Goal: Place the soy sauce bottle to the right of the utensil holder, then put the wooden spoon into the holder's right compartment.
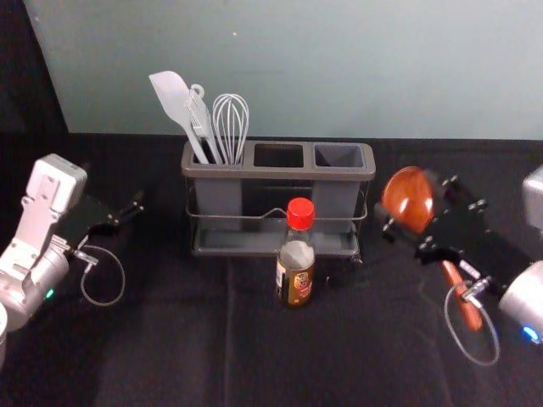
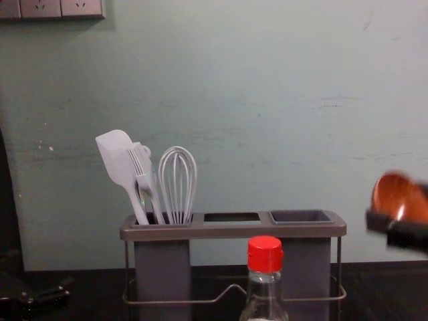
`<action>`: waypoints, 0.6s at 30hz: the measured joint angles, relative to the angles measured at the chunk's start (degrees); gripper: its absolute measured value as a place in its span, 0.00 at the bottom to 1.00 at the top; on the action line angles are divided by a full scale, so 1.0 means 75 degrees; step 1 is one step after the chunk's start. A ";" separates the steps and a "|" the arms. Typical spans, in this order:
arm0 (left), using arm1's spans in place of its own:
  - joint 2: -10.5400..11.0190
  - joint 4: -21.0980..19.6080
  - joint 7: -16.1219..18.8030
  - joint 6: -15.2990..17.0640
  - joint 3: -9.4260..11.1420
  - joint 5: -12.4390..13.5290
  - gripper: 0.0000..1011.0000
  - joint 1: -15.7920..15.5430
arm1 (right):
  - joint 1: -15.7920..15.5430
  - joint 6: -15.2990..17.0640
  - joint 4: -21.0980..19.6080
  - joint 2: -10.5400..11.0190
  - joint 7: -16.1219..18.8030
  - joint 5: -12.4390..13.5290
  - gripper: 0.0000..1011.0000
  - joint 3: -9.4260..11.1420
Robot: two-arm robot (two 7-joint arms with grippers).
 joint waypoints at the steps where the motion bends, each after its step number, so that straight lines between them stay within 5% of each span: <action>1: 0.0000 0.0000 0.0000 0.0000 0.0000 0.0000 0.99 0.0000 | -0.0107 -0.0477 0.0025 -0.0091 -0.0036 0.0020 0.83 0.0095; 6: 0.0000 0.0000 0.0000 0.0000 0.0000 0.0000 0.99 0.0000 | -0.0248 -0.1348 0.0113 -0.0294 -0.0003 0.0086 0.83 0.0274; 18: 0.0000 0.0000 0.0000 0.0000 0.0000 0.0000 0.99 0.0000 | -0.0232 -0.1308 0.0123 -0.0350 0.0103 0.0133 0.83 0.0306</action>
